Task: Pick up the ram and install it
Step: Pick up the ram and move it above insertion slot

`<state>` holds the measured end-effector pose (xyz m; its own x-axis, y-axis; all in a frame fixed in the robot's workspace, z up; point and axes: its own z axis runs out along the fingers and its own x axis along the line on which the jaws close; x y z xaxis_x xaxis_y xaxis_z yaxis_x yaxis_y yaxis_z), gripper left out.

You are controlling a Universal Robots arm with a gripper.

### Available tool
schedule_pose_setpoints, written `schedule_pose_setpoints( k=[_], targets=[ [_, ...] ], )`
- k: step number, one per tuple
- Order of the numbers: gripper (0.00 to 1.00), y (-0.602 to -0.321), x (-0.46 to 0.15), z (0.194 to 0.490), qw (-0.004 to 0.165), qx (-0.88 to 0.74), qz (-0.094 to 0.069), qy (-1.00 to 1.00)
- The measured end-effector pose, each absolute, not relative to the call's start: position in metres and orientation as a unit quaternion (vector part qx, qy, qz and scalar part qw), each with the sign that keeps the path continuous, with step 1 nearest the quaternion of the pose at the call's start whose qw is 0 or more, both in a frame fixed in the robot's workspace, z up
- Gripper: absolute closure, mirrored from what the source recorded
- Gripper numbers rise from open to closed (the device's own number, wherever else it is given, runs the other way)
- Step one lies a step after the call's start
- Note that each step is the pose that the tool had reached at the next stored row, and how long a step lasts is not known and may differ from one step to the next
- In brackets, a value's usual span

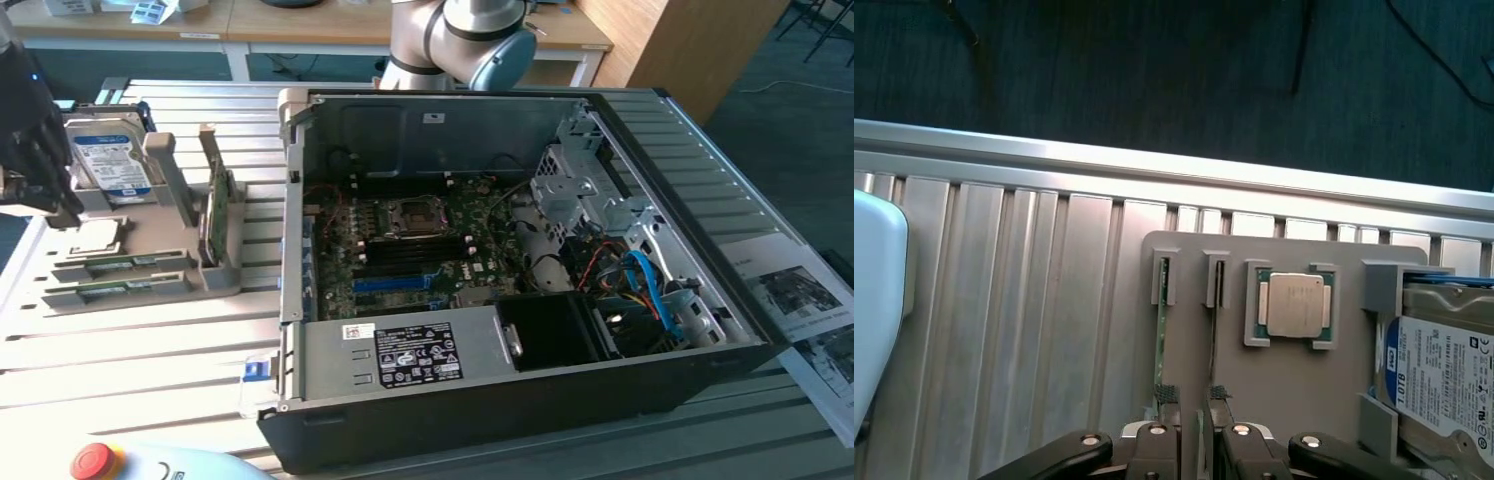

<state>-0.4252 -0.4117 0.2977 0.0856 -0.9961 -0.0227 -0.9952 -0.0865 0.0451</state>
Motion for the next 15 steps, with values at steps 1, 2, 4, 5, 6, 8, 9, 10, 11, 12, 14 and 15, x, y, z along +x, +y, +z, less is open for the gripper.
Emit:
schedule_pose_setpoints(
  k=[1, 2, 4, 5, 6, 8, 9, 10, 11, 12, 14, 15],
  targets=[
    [0.76, -0.4135, -0.4254, 0.2977, 0.009, 0.737, -0.024, -0.676],
    [0.76, -0.4153, -0.4257, 0.2976, 0.009, 0.737, -0.024, -0.676],
    [0.76, -0.4186, -0.4262, 0.2976, 0.009, 0.737, -0.024, -0.676],
    [0.76, -0.4202, -0.4264, 0.2976, 0.009, 0.737, -0.024, -0.676],
    [0.76, -0.4214, -0.4264, 0.2976, 0.009, 0.737, -0.024, -0.676],
    [0.76, -0.4215, -0.4265, 0.2976, 0.009, 0.737, -0.024, -0.676],
    [0.76, -0.4215, -0.4265, 0.2976, 0.009, 0.737, -0.024, -0.676],
    [0.76, -0.4215, -0.4265, 0.2976, 0.009, 0.737, -0.024, -0.676],
    [0.76, -0.4215, -0.4265, 0.2974, 0.009, 0.737, -0.024, -0.676],
    [0.76, -0.4215, -0.4265, 0.2965, 0.009, 0.737, -0.024, -0.676],
    [0.76, -0.4219, -0.4265, 0.2931, 0.009, 0.737, -0.024, -0.676],
    [0.76, -0.4222, -0.4265, 0.2912, 0.009, 0.737, -0.024, -0.676]
  ],
)
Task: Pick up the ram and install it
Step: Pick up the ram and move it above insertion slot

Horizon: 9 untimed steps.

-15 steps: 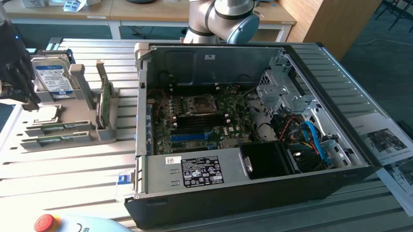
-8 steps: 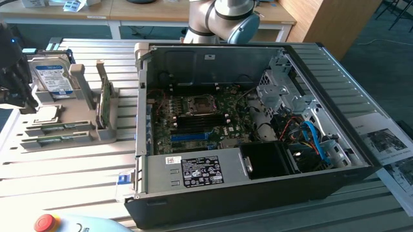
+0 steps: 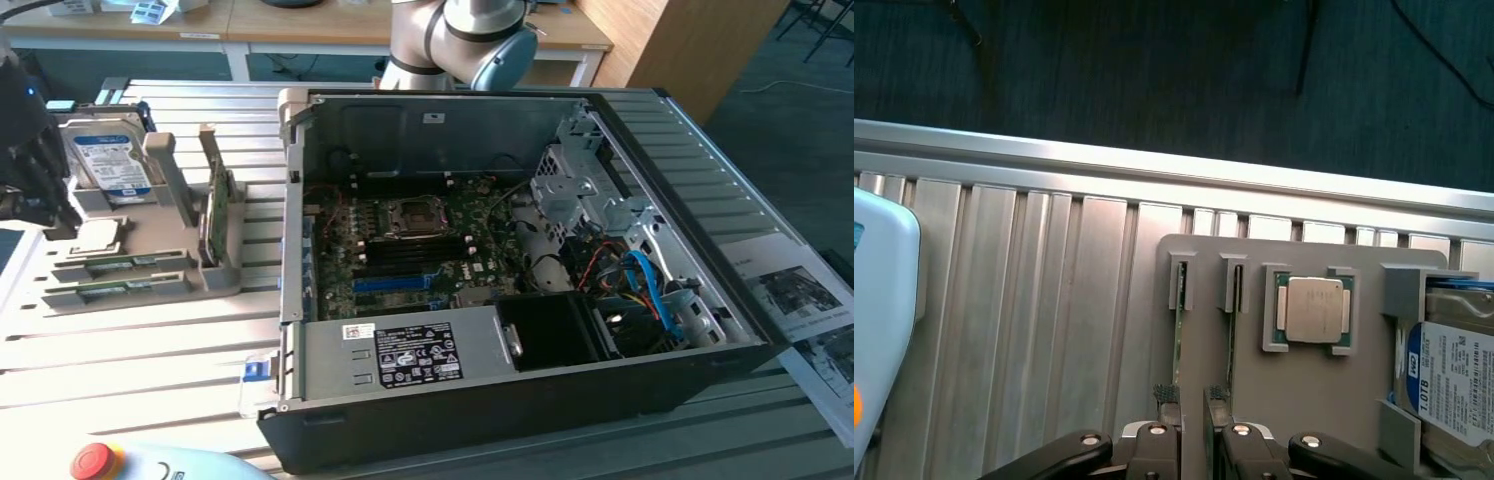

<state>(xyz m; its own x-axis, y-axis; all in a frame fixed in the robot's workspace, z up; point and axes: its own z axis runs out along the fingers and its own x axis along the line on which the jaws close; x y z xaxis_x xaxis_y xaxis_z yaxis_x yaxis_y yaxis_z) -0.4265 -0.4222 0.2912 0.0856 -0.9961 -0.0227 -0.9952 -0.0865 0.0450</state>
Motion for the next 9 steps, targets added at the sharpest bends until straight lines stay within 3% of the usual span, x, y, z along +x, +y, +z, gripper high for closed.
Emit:
schedule_pose_setpoints(
  k=[9],
  targets=[
    [0.76, -0.425, -0.427, 0.275, 0.009, 0.737, -0.024, -0.676]
  ],
)
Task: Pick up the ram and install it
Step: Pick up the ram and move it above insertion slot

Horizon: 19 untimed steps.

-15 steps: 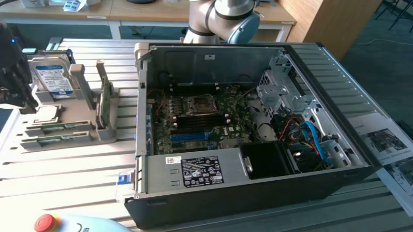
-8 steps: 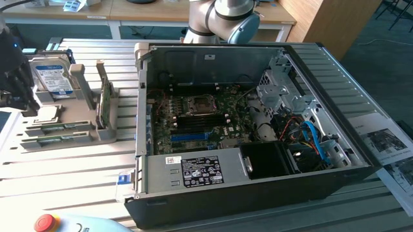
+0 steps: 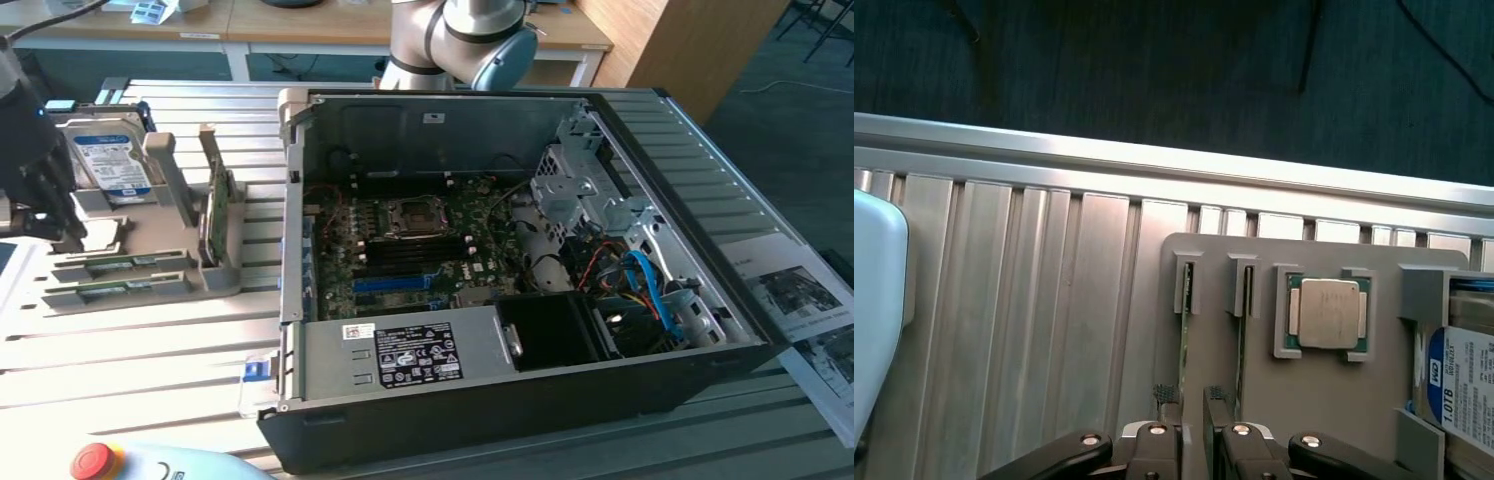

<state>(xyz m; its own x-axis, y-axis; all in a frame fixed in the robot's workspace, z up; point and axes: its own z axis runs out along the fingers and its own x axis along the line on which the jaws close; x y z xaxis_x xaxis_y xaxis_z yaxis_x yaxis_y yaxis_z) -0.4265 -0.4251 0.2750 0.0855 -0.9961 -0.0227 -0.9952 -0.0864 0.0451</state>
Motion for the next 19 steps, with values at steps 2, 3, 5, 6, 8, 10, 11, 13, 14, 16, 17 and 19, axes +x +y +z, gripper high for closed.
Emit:
schedule_pose_setpoints(
  k=[2, 3, 5, 6, 8, 10, 11, 13, 14, 16, 17, 19],
  targets=[
    [0.76, -0.426, -0.426, 0.271, 0.009, 0.737, -0.024, -0.676],
    [0.76, -0.426, -0.426, 0.269, 0.009, 0.737, -0.024, -0.676],
    [0.76, -0.426, -0.427, 0.266, 0.009, 0.737, -0.024, -0.676],
    [0.76, -0.426, -0.427, 0.264, 0.009, 0.737, -0.024, -0.676],
    [0.76, -0.427, -0.426, 0.26, 0.009, 0.737, -0.024, -0.676],
    [0.76, -0.427, -0.426, 0.257, 0.009, 0.737, -0.024, -0.676],
    [0.76, -0.427, -0.427, 0.255, 0.009, 0.737, -0.024, -0.676],
    [0.76, -0.428, -0.427, 0.251, 0.009, 0.737, -0.024, -0.676],
    [0.76, -0.428, -0.426, 0.25, 0.009, 0.737, -0.024, -0.676],
    [0.76, -0.428, -0.427, 0.246, 0.009, 0.737, -0.024, -0.676],
    [0.76, -0.428, -0.426, 0.244, 0.009, 0.737, -0.024, -0.676],
    [0.76, -0.429, -0.427, 0.24, 0.009, 0.737, -0.024, -0.676]
  ],
)
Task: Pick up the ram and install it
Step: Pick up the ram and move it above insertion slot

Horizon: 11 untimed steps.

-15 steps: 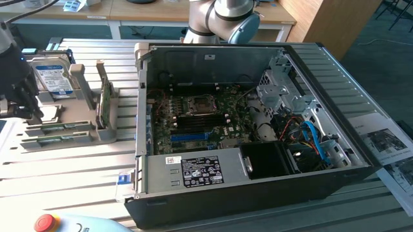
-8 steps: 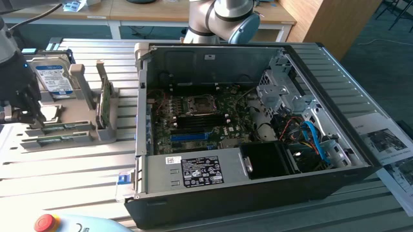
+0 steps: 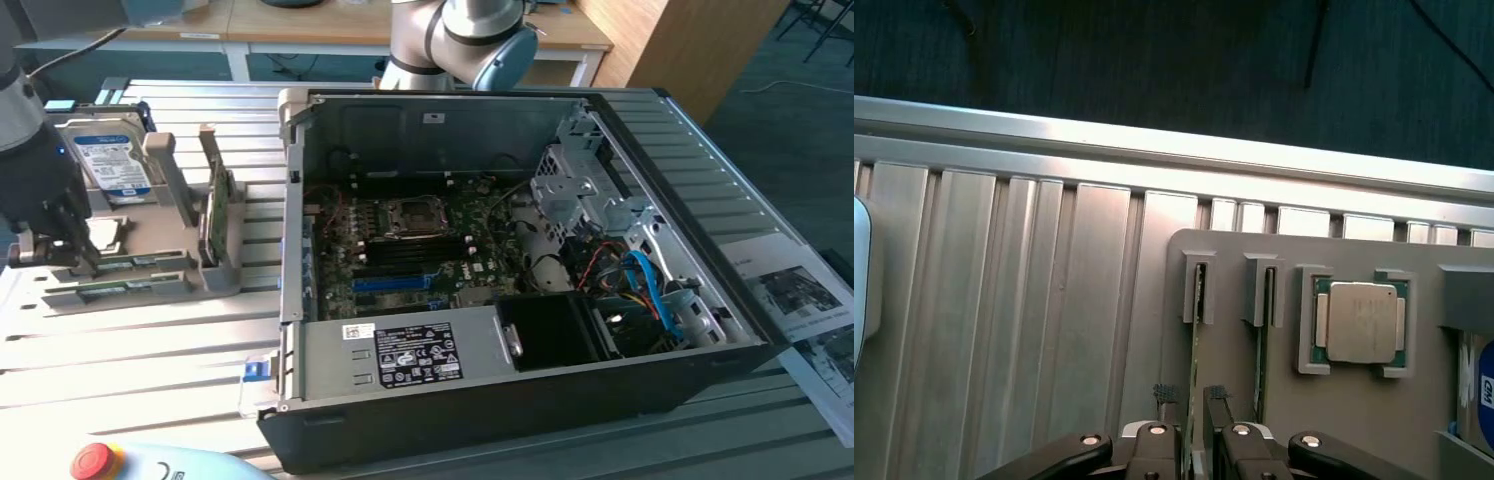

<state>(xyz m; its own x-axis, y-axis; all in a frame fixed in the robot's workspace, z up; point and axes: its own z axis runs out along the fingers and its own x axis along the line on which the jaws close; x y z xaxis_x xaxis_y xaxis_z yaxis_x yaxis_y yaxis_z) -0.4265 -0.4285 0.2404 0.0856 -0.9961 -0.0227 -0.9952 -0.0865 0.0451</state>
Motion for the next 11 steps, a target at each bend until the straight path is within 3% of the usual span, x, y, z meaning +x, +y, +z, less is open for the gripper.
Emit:
schedule_pose_setpoints(
  k=[11],
  targets=[
    [0.76, -0.43, -0.427, 0.22, 0.009, 0.737, -0.024, -0.676]
  ],
)
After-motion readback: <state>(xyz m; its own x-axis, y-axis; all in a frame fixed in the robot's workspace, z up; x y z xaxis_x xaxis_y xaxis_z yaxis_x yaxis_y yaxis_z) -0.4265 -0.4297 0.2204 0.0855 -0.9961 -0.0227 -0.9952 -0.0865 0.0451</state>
